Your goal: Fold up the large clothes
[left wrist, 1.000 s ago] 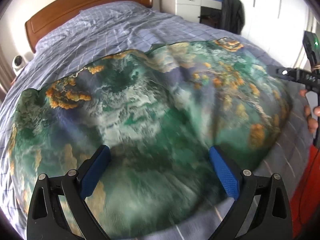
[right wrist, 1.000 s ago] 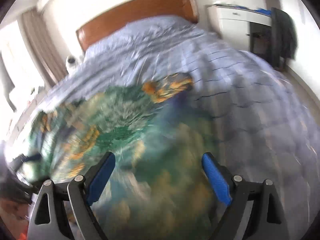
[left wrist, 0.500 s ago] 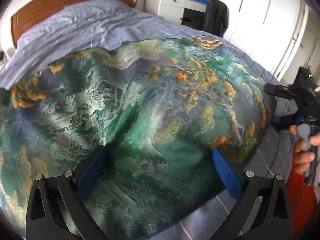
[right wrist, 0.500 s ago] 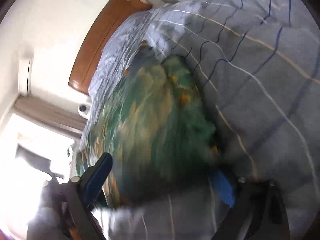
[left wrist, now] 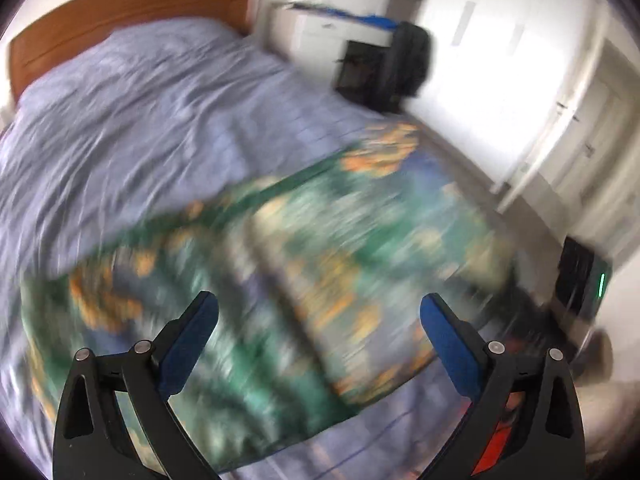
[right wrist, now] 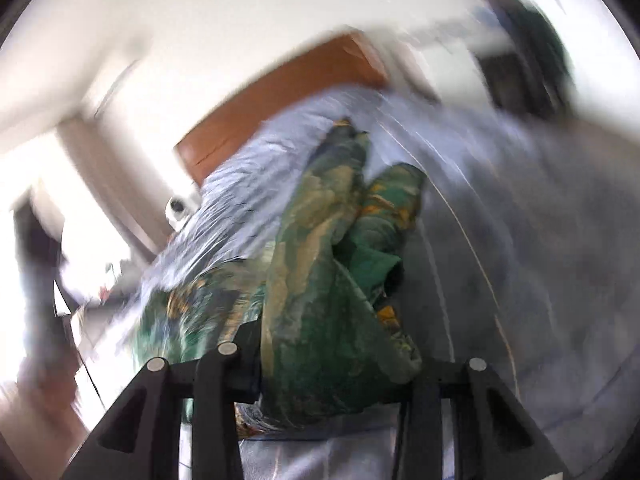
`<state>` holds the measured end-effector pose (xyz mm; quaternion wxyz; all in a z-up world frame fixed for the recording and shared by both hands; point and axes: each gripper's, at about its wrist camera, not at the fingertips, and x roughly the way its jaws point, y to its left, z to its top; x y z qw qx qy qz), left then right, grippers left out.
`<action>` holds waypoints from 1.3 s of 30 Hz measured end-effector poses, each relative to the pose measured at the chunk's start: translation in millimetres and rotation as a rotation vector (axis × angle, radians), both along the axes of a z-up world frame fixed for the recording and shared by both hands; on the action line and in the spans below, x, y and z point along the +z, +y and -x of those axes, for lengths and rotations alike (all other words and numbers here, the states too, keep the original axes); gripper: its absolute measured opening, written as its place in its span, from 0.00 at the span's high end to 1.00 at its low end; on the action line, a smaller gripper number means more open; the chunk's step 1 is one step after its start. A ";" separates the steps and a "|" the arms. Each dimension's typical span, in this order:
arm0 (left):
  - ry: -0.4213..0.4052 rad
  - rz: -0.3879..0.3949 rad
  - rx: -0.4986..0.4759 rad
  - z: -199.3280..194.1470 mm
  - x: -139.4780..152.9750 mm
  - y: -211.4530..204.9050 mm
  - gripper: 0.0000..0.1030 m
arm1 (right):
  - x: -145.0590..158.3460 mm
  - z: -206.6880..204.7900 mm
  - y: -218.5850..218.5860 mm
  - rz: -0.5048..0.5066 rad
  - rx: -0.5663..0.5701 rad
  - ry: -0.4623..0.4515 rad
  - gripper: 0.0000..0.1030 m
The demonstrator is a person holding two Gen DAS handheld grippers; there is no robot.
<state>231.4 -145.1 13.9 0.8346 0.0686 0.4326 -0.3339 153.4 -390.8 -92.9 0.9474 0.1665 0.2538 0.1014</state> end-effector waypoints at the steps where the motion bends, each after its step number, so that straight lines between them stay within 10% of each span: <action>1: -0.018 -0.025 -0.039 -0.5 18.1 -18.0 0.02 | 11.0 1.5 17.8 0.064 0.039 -0.036 0.63; 8: -0.033 -0.361 -0.053 -13.3 11.3 -72.6 0.08 | 33.8 29.3 139.4 0.479 0.273 -0.238 0.63; 10: -0.034 -0.432 -0.024 -18.5 -7.8 -63.0 0.58 | 27.9 32.8 148.5 0.499 0.299 -0.244 0.63; 12: 0.021 -0.381 0.000 -25.5 -18.0 -41.5 0.71 | 23.2 31.2 145.7 0.459 0.336 -0.212 0.60; 19: 0.057 -0.219 0.125 -51.0 3.3 80.1 0.73 | 54.1 25.8 85.2 0.094 0.426 -0.123 0.50; 27: 0.117 -0.101 0.276 -62.0 -30.0 200.9 0.71 | 26.8 -73.5 126.6 0.192 0.511 0.077 0.51; 39: 0.283 0.078 0.415 -58.5 -129.2 304.4 0.61 | -62.0 -112.5 247.7 0.326 0.721 0.307 0.51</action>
